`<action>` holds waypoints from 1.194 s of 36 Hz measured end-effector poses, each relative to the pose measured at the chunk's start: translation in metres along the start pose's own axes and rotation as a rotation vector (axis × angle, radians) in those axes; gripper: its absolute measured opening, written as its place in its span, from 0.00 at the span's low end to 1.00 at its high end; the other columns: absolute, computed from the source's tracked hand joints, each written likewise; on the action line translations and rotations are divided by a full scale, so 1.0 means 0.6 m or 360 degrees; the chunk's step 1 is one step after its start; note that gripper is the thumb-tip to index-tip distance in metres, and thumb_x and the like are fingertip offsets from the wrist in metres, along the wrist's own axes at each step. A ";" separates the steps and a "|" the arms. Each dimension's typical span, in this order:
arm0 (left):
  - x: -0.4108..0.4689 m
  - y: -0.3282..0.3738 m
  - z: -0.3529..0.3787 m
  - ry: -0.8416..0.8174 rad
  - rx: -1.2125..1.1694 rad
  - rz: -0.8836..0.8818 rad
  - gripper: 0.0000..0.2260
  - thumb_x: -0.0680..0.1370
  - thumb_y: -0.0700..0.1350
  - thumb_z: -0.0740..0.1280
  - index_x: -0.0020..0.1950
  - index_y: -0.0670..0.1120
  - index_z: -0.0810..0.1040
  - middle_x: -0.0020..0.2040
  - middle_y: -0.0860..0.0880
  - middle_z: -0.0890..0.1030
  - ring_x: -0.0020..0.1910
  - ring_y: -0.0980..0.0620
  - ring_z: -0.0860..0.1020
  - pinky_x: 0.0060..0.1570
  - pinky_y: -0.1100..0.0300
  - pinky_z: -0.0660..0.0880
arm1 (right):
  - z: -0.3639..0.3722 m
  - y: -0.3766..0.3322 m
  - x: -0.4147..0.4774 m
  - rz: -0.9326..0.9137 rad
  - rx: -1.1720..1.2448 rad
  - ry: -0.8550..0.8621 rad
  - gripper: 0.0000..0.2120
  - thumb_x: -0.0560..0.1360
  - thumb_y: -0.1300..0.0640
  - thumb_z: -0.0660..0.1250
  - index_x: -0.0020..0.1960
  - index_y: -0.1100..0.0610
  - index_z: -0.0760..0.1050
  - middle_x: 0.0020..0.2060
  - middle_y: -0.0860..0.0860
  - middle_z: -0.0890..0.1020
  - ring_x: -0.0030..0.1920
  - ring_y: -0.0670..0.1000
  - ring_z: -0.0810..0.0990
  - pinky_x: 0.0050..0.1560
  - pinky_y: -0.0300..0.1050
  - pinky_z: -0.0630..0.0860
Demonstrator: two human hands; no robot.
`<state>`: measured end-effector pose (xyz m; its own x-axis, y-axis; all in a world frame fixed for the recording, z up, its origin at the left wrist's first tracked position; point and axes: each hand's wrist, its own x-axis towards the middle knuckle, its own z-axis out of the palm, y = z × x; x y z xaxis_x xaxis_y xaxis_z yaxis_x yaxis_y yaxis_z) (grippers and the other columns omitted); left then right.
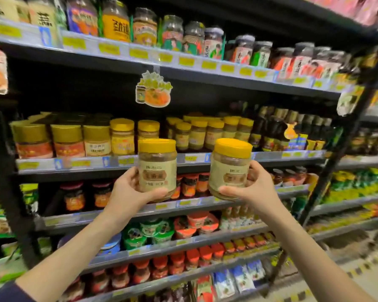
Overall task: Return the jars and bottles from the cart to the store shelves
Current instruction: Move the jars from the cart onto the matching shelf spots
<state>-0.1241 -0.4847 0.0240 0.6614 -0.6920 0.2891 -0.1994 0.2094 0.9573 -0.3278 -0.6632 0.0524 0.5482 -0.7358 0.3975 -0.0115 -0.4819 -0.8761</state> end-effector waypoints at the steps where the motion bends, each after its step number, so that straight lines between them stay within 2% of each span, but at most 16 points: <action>1: 0.007 -0.002 0.010 0.0006 0.0002 -0.0002 0.28 0.53 0.46 0.77 0.52 0.52 0.76 0.49 0.56 0.83 0.50 0.59 0.81 0.48 0.64 0.76 | -0.007 0.006 0.011 -0.0003 -0.0006 0.0001 0.40 0.49 0.52 0.82 0.59 0.54 0.73 0.52 0.51 0.82 0.49 0.46 0.83 0.51 0.46 0.80; 4: 0.028 -0.008 0.031 0.0003 0.0046 0.0001 0.34 0.54 0.47 0.77 0.59 0.49 0.74 0.53 0.55 0.82 0.52 0.60 0.81 0.46 0.68 0.77 | -0.019 0.026 0.049 0.0002 -0.0007 -0.0011 0.38 0.52 0.55 0.82 0.59 0.53 0.72 0.52 0.49 0.82 0.51 0.45 0.82 0.52 0.45 0.79; 6: 0.043 -0.011 0.040 0.0006 0.0079 0.0001 0.36 0.55 0.46 0.77 0.62 0.47 0.73 0.55 0.54 0.81 0.52 0.60 0.81 0.45 0.70 0.77 | -0.020 0.038 0.076 0.0006 -0.0005 -0.0023 0.41 0.52 0.54 0.83 0.62 0.51 0.71 0.55 0.48 0.80 0.53 0.46 0.81 0.52 0.44 0.79; 11: 0.090 -0.026 0.047 0.0040 0.0176 -0.0001 0.38 0.52 0.46 0.82 0.60 0.48 0.75 0.53 0.53 0.82 0.51 0.59 0.81 0.43 0.71 0.77 | -0.006 0.059 0.144 -0.0011 0.0028 -0.0071 0.40 0.55 0.57 0.82 0.64 0.53 0.69 0.56 0.49 0.79 0.51 0.42 0.80 0.46 0.36 0.78; 16: 0.134 -0.045 0.047 0.0120 0.0189 0.0007 0.38 0.53 0.45 0.77 0.64 0.47 0.74 0.55 0.53 0.82 0.53 0.58 0.80 0.48 0.65 0.77 | 0.025 0.085 0.217 -0.0037 0.0065 -0.0111 0.42 0.55 0.57 0.82 0.64 0.54 0.68 0.57 0.48 0.78 0.52 0.41 0.79 0.47 0.35 0.77; 18: 0.149 -0.049 0.042 0.0154 0.0171 -0.0011 0.40 0.52 0.48 0.79 0.64 0.47 0.73 0.55 0.54 0.82 0.53 0.59 0.80 0.52 0.61 0.75 | 0.039 0.089 0.248 -0.0052 0.0066 -0.0160 0.39 0.56 0.58 0.82 0.63 0.54 0.69 0.55 0.46 0.78 0.51 0.39 0.78 0.48 0.34 0.77; 20: 0.164 -0.048 0.034 0.0184 0.0186 -0.0019 0.48 0.47 0.58 0.81 0.65 0.48 0.73 0.56 0.53 0.82 0.54 0.58 0.80 0.54 0.59 0.75 | 0.055 0.093 0.280 -0.0070 0.0059 -0.0197 0.36 0.56 0.58 0.82 0.60 0.53 0.70 0.53 0.46 0.79 0.51 0.39 0.78 0.49 0.35 0.77; 22: 0.179 -0.045 0.027 0.0227 0.0201 -0.0033 0.54 0.43 0.62 0.81 0.66 0.47 0.71 0.57 0.53 0.81 0.55 0.58 0.80 0.54 0.60 0.75 | 0.071 0.098 0.313 -0.0082 0.0043 -0.0205 0.37 0.54 0.57 0.82 0.60 0.54 0.70 0.53 0.47 0.80 0.52 0.44 0.79 0.52 0.42 0.78; 24: 0.193 -0.043 0.023 0.0264 0.0217 -0.0029 0.52 0.45 0.58 0.81 0.66 0.46 0.71 0.56 0.53 0.82 0.53 0.59 0.80 0.53 0.63 0.77 | 0.087 0.106 0.342 -0.0090 0.0043 -0.0215 0.40 0.52 0.54 0.83 0.61 0.54 0.70 0.54 0.49 0.80 0.54 0.47 0.80 0.56 0.49 0.78; 26: 0.203 -0.044 0.020 0.0264 0.0245 -0.0019 0.47 0.49 0.53 0.82 0.66 0.46 0.71 0.54 0.54 0.82 0.52 0.61 0.80 0.46 0.70 0.77 | 0.105 0.113 0.364 -0.0091 0.0045 -0.0247 0.43 0.49 0.49 0.83 0.60 0.53 0.69 0.54 0.49 0.80 0.54 0.48 0.80 0.57 0.51 0.78; 28: 0.208 -0.047 0.016 0.0269 0.0255 -0.0037 0.45 0.52 0.50 0.81 0.67 0.45 0.71 0.55 0.54 0.82 0.51 0.62 0.80 0.43 0.73 0.76 | 0.122 0.119 0.382 -0.0096 0.0048 -0.0270 0.45 0.46 0.45 0.81 0.59 0.52 0.69 0.54 0.49 0.80 0.54 0.48 0.80 0.57 0.52 0.78; 32: 0.209 -0.053 0.001 0.0347 0.0272 -0.0050 0.53 0.43 0.62 0.81 0.66 0.47 0.72 0.55 0.53 0.82 0.53 0.59 0.81 0.46 0.70 0.77 | 0.156 0.122 0.406 -0.0129 0.0017 -0.0381 0.41 0.51 0.53 0.83 0.60 0.53 0.67 0.54 0.49 0.78 0.55 0.48 0.78 0.57 0.48 0.77; 36: 0.211 -0.058 -0.012 0.0397 0.0341 -0.0068 0.41 0.47 0.55 0.80 0.59 0.51 0.75 0.51 0.57 0.84 0.52 0.59 0.81 0.45 0.71 0.76 | 0.191 0.125 0.421 -0.0143 -0.0056 -0.0452 0.40 0.53 0.54 0.83 0.58 0.51 0.64 0.53 0.48 0.77 0.55 0.49 0.77 0.55 0.44 0.74; 39: 0.209 -0.058 -0.018 0.0423 0.0363 -0.0061 0.42 0.46 0.57 0.81 0.58 0.51 0.75 0.51 0.58 0.84 0.51 0.60 0.81 0.44 0.72 0.76 | 0.212 0.130 0.430 -0.0156 -0.0110 -0.0511 0.40 0.53 0.54 0.83 0.57 0.51 0.63 0.49 0.46 0.77 0.51 0.46 0.77 0.52 0.42 0.74; 43: 0.210 -0.057 -0.021 0.0484 0.0393 -0.0066 0.36 0.57 0.43 0.82 0.63 0.48 0.73 0.52 0.53 0.83 0.52 0.59 0.81 0.43 0.73 0.76 | 0.233 0.136 0.442 -0.0161 -0.0194 -0.0599 0.45 0.52 0.53 0.83 0.63 0.56 0.65 0.51 0.49 0.79 0.52 0.49 0.79 0.51 0.43 0.77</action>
<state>-0.0247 -0.5705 0.0274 0.8492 -0.4525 0.2722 -0.3113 -0.0127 0.9502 -0.0667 -0.8312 0.0482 0.8190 -0.4675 0.3327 -0.0286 -0.6123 -0.7901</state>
